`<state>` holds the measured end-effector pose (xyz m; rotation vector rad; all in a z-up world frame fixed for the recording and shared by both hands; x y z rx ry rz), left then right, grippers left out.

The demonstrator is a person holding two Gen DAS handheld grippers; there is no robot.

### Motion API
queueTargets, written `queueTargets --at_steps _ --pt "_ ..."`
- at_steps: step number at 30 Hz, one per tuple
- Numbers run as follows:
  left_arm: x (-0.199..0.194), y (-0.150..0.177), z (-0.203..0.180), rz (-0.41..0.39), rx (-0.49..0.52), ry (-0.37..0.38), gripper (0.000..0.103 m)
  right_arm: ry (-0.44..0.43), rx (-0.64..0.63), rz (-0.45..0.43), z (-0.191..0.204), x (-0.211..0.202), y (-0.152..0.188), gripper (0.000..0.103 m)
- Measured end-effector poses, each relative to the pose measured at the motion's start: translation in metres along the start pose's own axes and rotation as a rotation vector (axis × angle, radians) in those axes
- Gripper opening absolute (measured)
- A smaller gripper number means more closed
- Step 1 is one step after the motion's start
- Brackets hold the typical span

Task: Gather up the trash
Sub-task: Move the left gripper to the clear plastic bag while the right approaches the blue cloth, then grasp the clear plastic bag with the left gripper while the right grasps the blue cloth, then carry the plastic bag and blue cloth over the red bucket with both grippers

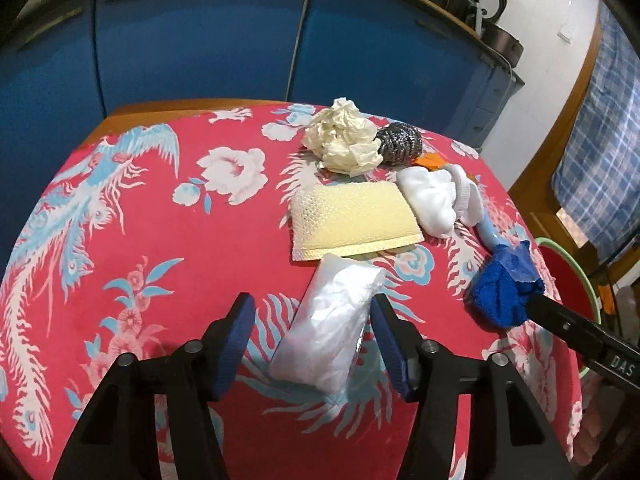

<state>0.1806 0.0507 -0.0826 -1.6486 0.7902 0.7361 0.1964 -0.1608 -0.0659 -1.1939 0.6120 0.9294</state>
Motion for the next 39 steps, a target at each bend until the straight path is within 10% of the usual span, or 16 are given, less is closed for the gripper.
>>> queueTargets --at_steps 17,19,30,39 --pt "0.002 0.0 -0.004 -0.027 0.045 -0.02 0.059 0.051 -0.031 -0.025 0.017 0.021 -0.008 0.077" --pt "0.001 0.001 -0.005 -0.03 0.048 -0.016 0.041 0.053 -0.033 -0.025 0.017 0.02 -0.008 0.077" --pt "-0.013 0.007 -0.006 -0.018 -0.012 0.103 0.034 0.033 -0.024 -0.033 0.012 0.013 0.0 0.02" --pt "-0.032 0.007 -0.027 -0.035 -0.003 0.155 0.034 0.01 -0.016 -0.111 0.002 -0.027 0.011 0.016"
Point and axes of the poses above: each gripper's, at about its wrist camera, not at the fingertips, and x roughly the way its jaws point, z to its left, y to its underside, the point moved 5 cm from there along x, roughly the way its jaws point, and after that the axes turned 3 degrees about z, right-handed, at the moved point
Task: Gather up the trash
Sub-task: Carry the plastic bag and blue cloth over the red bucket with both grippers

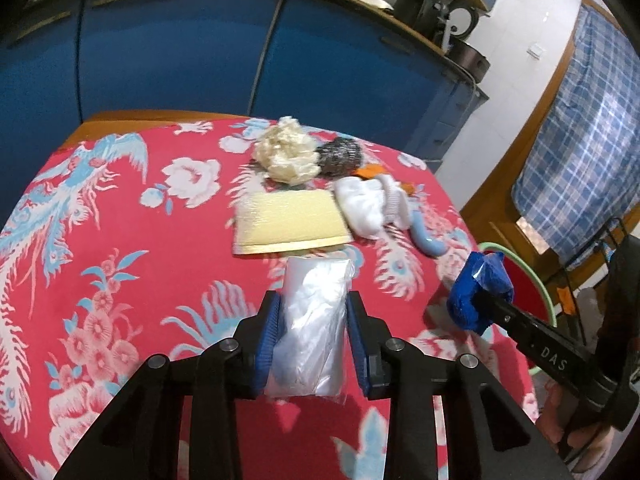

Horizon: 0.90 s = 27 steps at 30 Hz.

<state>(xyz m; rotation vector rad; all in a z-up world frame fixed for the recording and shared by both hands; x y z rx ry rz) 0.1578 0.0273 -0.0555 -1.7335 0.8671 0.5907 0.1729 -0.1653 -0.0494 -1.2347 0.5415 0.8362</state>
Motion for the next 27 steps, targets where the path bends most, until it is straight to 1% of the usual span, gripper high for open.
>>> queueTargets --at_steps 5,11,19,27 --pt "-0.005 0.002 -0.022 -0.002 0.034 0.019 0.034 -0.007 0.017 -0.029 -0.011 -0.021 0.004 0.016" --pt "-0.011 0.003 -0.053 -0.006 0.089 0.045 0.034 0.003 0.053 -0.065 -0.033 -0.045 0.006 0.016" --pt "-0.005 0.006 -0.099 0.019 0.162 0.093 0.034 0.053 0.131 -0.11 -0.078 -0.071 0.012 0.016" --pt "0.006 0.007 -0.15 0.042 0.258 0.131 0.034 0.098 0.21 -0.121 -0.122 -0.08 0.016 0.016"
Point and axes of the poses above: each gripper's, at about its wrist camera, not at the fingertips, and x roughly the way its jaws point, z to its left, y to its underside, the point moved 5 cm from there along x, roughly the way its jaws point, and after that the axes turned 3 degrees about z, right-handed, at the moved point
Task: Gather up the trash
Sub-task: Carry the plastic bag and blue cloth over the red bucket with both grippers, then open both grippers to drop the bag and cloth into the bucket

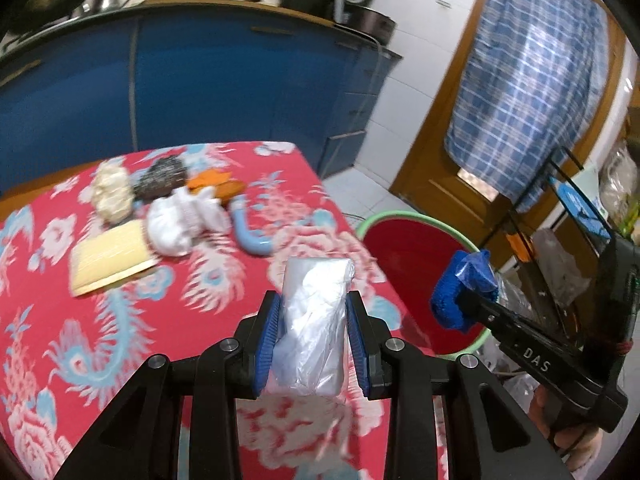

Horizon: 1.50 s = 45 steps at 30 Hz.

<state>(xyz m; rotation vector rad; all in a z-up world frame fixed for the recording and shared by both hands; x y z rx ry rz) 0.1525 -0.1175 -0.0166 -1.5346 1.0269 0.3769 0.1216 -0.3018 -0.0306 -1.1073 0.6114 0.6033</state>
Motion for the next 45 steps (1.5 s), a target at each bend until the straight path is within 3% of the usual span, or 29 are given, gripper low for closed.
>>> queueTargets --at_steps 17,22,24,35,40,45 --pt "0.054 -0.021 -0.073 0.074 0.128 0.031 0.034 0.032 0.127 0.02 -0.069 0.019 -0.003 0.023" --pt "0.07 -0.021 -0.086 0.102 0.15 0.029 0.034 0.024 0.16 0.026 -0.081 0.025 -0.002 0.034" --pt "0.076 -0.02 -0.089 0.11 0.155 0.029 0.034 0.025 0.172 0.019 -0.085 0.025 -0.002 0.043" --pt "0.096 -0.018 -0.109 0.14 0.182 0.051 0.036 0.038 0.231 -0.026 -0.106 0.015 -0.003 0.044" --pt "0.095 -0.017 -0.116 0.143 0.195 0.052 0.055 0.036 0.248 -0.022 -0.111 0.014 -0.001 0.044" --pt "0.092 -0.017 -0.114 0.136 0.195 0.035 0.056 0.037 0.251 -0.027 -0.112 0.011 -0.001 0.044"
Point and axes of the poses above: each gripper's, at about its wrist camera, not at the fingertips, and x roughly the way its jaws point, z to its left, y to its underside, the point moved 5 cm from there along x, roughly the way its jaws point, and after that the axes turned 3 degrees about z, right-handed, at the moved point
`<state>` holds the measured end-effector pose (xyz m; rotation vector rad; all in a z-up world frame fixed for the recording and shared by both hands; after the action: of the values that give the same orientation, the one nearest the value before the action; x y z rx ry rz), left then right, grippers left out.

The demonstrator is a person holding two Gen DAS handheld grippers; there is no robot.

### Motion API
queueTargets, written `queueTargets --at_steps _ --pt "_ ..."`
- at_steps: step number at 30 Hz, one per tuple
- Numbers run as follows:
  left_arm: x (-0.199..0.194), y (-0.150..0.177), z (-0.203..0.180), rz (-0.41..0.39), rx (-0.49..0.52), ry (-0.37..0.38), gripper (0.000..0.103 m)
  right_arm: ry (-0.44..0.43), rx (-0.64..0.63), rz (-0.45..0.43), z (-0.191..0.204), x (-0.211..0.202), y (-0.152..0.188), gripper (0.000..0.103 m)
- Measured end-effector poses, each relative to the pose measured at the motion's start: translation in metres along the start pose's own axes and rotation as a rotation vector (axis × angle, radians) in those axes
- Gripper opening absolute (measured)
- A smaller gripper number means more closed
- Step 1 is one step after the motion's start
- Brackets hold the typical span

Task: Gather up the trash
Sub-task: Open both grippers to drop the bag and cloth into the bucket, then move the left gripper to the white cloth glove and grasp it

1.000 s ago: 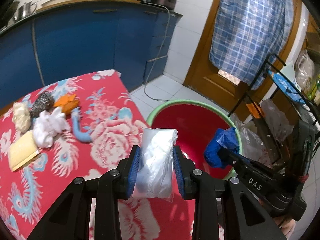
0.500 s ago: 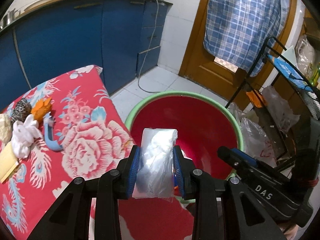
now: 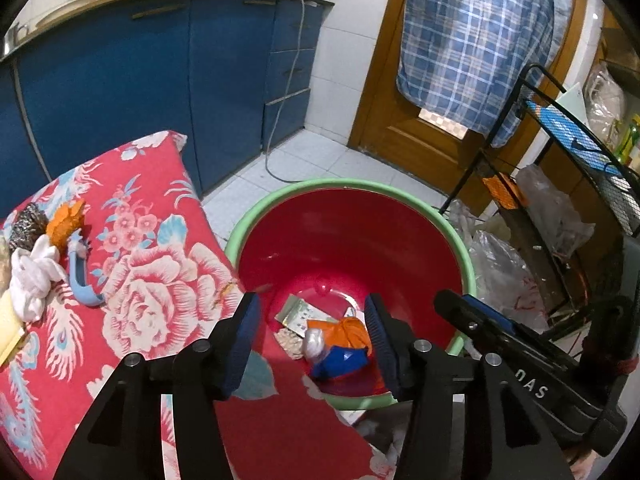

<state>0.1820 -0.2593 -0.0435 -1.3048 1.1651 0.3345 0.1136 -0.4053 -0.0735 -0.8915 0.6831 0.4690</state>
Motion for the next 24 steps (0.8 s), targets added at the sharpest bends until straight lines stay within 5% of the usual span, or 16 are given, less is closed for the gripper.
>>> queueTargets --at_steps 13,24 --pt "-0.023 0.005 0.041 -0.042 -0.07 -0.06 0.056 -0.005 -0.04 0.011 0.019 -0.007 0.005 0.05" --pt "-0.053 0.006 0.113 -0.086 -0.162 -0.161 0.056 -0.029 -0.115 0.023 0.06 -0.011 0.011 0.056"
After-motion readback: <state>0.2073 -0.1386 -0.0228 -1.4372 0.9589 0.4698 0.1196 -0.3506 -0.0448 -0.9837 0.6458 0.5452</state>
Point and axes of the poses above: each gripper's, at about its wrist camera, not at the fingertips, and x roughly the way its jaws point, z to its left, y to its underside, the point moved 5 cm from there along x, roughly the way its jaws point, and after that the axes turned 3 degrees about z, right-handed, at the moved point
